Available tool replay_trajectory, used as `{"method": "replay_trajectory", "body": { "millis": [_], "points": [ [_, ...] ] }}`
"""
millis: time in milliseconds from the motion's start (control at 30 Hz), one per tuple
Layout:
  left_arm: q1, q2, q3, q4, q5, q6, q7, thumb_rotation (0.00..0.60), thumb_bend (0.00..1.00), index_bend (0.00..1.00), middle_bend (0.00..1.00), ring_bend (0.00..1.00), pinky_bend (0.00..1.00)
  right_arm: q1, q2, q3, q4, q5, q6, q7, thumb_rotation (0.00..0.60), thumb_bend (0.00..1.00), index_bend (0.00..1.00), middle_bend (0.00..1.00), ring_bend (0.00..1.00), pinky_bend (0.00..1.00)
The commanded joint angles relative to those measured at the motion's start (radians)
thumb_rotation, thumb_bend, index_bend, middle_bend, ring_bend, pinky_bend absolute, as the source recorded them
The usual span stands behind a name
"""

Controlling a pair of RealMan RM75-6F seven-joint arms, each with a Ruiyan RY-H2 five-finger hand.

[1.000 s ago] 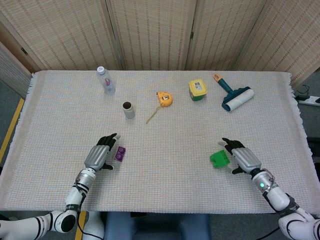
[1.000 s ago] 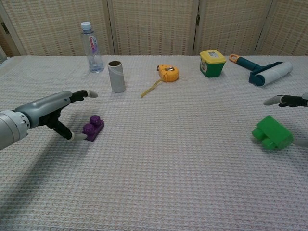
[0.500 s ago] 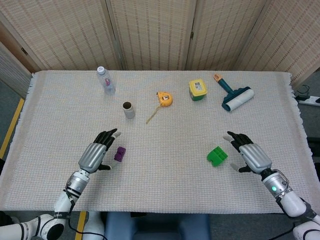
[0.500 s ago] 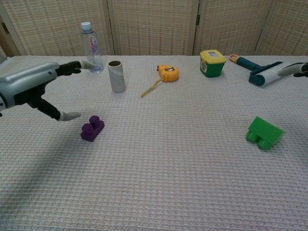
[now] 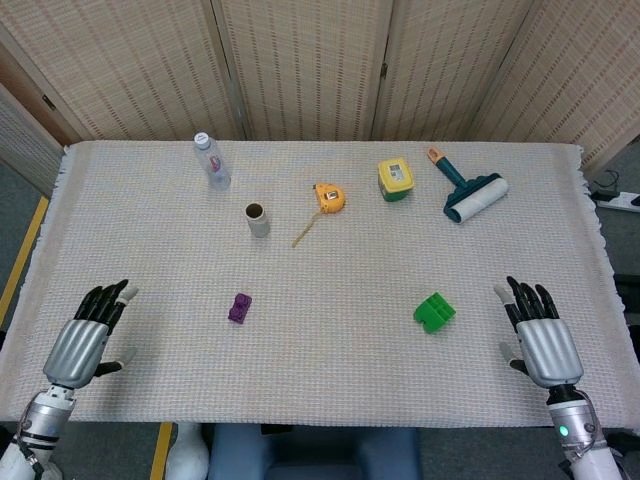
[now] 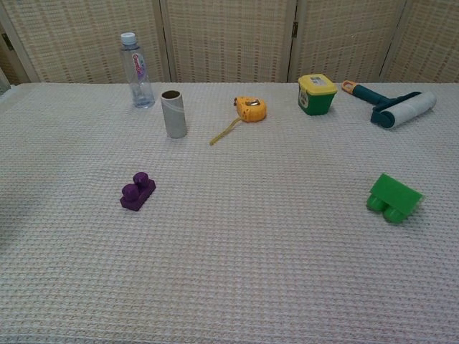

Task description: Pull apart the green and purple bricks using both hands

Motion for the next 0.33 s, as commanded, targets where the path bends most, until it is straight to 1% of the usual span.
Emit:
{"method": "replay_trajectory", "body": {
  "millis": [33,67,100,233,333],
  "points": [
    [0.089,0.041,0.021,-0.026,-0.14,0.011,0.121,0.6,0.32,0.0,0.0,0.0,0.0,-0.032,-0.039,0.0,0.034,-0.008,0.03,-0.04,0.6,0.37,0.0,0.0,0.0,0.0],
    [0.093,0.066,0.012,-0.069,-0.148,0.021,0.128,0.6,0.32,0.0,0.0,0.0,0.0,-0.033,-0.041,0.004,0.035,-0.016,0.034,-0.03,0.6,0.37,0.0,0.0,0.0,0.0],
    [0.101,0.065,-0.016,-0.074,-0.126,0.075,0.116,0.6,0.32,0.0,0.0,0.0,0.0,-0.037,-0.042,0.006,0.037,-0.018,0.036,-0.029,0.6,0.37,0.0,0.0,0.0,0.0],
    [0.137,0.064,-0.016,-0.057,-0.05,0.155,0.093,0.6,0.32,0.0,0.0,0.0,0.0,-0.047,-0.034,0.016,0.027,-0.023,0.042,-0.02,0.6,0.37,0.0,0.0,0.0,0.0],
    [0.146,0.061,-0.017,-0.053,-0.03,0.156,0.101,0.6,0.32,0.0,0.0,0.0,0.0,-0.054,-0.028,0.018,0.022,-0.033,0.043,-0.011,0.6,0.37,0.0,0.0,0.0,0.0]
  ]
}}
